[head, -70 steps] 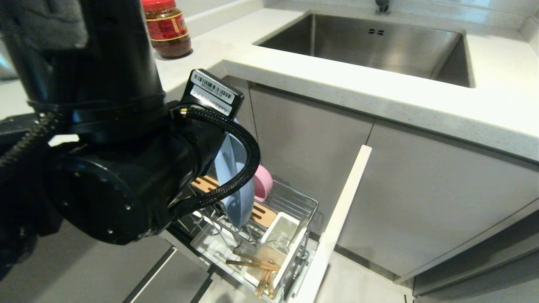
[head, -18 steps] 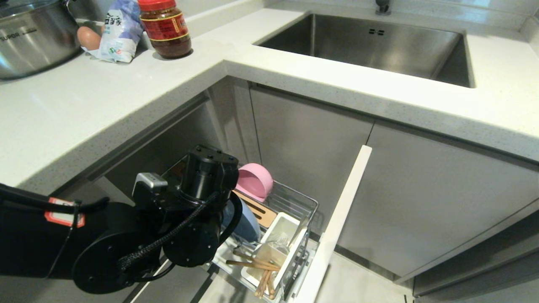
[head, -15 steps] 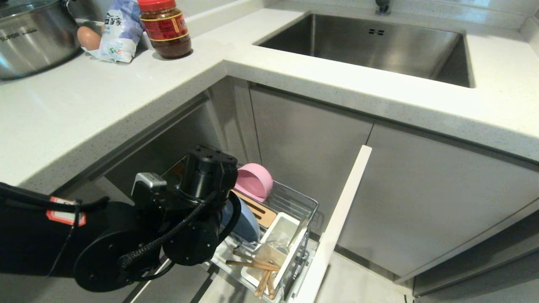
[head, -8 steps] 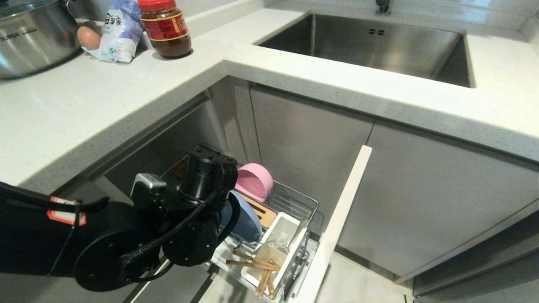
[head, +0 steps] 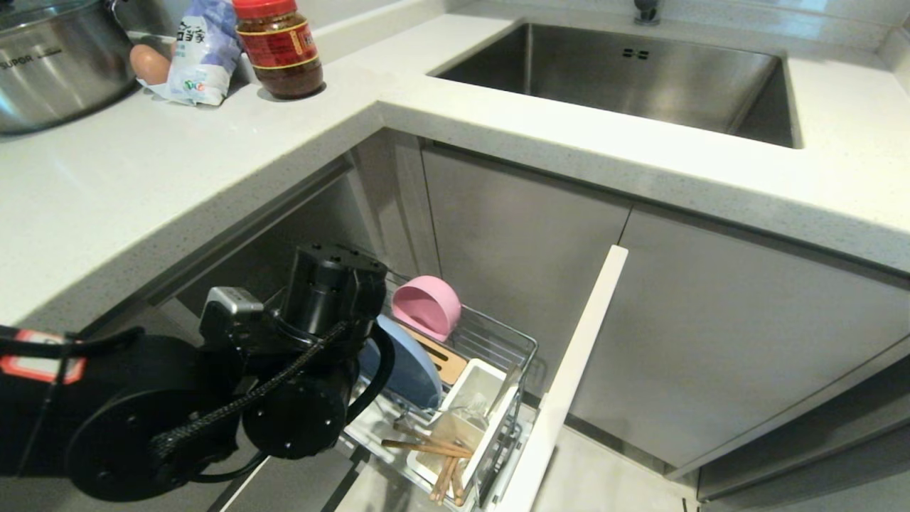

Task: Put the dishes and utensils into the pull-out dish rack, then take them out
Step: Pick up the plate and place it in the cupboard, then take the plate out of the cupboard

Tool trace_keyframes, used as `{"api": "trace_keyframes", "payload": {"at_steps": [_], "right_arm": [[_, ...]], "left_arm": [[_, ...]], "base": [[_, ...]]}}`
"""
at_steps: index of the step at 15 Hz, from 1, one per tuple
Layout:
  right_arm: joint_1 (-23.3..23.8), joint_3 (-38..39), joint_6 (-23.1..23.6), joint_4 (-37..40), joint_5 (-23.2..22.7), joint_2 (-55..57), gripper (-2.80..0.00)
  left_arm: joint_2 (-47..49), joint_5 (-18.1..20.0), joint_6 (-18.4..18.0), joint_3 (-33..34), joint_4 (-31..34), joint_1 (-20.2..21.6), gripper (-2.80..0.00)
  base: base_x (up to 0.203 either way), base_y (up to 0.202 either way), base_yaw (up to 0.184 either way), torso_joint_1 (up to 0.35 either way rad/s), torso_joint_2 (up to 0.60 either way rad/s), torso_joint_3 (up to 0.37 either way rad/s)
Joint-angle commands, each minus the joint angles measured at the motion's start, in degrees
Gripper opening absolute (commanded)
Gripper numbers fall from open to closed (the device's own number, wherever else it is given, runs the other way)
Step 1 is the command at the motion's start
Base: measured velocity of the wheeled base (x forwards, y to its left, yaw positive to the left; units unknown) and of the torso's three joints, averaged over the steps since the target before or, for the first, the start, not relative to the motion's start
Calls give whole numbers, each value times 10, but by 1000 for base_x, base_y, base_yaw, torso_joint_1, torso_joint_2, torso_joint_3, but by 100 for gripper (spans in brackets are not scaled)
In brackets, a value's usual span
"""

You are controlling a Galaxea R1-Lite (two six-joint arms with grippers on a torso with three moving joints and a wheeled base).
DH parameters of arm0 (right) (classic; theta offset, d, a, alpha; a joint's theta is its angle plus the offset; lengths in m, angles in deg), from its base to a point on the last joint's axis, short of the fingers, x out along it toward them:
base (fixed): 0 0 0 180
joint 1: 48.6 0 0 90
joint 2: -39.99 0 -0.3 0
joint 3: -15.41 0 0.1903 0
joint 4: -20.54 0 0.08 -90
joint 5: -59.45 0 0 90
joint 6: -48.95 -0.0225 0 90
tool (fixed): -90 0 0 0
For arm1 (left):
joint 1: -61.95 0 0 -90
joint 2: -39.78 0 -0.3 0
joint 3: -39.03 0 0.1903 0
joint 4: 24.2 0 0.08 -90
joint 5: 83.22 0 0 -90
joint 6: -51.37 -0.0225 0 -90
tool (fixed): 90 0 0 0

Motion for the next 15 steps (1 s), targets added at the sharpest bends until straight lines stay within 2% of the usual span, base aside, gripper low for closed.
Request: {"api": "trace_keyframes", "payload": {"at_steps": [1, 5, 6, 9, 12, 14, 15], "right_arm": [[0, 0, 0, 0, 0, -2, -280], [0, 0, 0, 0, 0, -2, -280], [0, 0, 0, 0, 0, -2, -280], [-1, 0, 0, 0, 0, -2, -280], [0, 0, 0, 0, 0, -2, -280], [0, 0, 0, 0, 0, -2, -280], [-1, 0, 0, 0, 0, -2, -280]], "left_arm": [[-65, -2, 4, -5, 37, -13, 0], [-144, -3, -6, -22, 125, -31, 0], [-159, -4, -7, -29, 143, -35, -280], [-218, -4, -27, -68, 178, -44, -280], [-281, -3, -130, -108, 174, -47, -280], [-335, 5, -189, -138, 140, -41, -280], [-355, 17, -250, -148, 107, -27, -280]], "base": [[0, 0, 0, 0, 0, 0], [0, 0, 0, 0, 0, 0], [0, 0, 0, 0, 0, 0], [0, 0, 0, 0, 0, 0], [0, 0, 0, 0, 0, 0], [0, 0, 0, 0, 0, 0], [0, 0, 0, 0, 0, 0]]}}
